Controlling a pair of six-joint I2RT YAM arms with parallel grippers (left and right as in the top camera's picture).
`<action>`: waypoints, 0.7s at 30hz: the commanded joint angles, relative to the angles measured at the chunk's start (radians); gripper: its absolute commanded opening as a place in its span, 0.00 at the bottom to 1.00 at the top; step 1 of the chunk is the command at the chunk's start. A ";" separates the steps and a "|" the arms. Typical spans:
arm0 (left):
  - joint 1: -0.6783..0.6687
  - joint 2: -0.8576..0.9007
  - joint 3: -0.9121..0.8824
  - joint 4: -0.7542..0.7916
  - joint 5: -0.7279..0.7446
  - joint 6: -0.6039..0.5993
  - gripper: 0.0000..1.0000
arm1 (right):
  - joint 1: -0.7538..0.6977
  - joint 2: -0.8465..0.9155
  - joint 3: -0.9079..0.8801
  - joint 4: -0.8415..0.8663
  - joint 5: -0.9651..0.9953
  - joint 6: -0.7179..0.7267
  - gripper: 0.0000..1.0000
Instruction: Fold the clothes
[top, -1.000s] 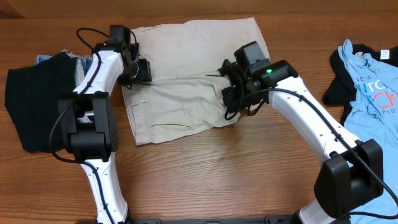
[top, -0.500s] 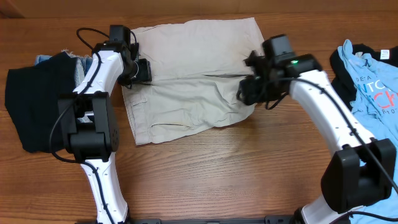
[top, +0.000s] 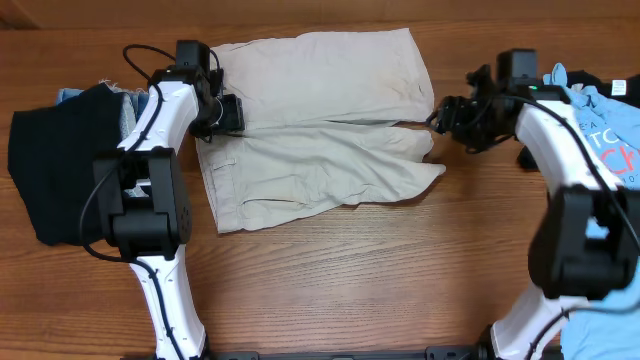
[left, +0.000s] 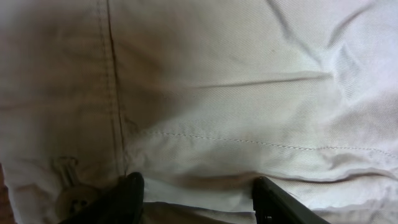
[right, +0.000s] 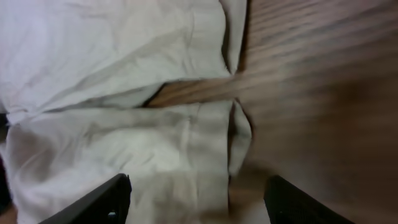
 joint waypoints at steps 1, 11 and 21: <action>0.021 0.004 -0.011 -0.010 -0.055 0.016 0.60 | 0.018 0.092 0.000 0.056 -0.101 0.011 0.69; 0.021 0.004 -0.011 -0.010 -0.055 0.016 0.61 | 0.054 0.110 0.012 0.101 -0.288 -0.063 0.04; 0.021 0.004 -0.011 -0.005 -0.055 0.016 0.62 | 0.044 0.006 0.218 0.158 -0.225 -0.105 0.04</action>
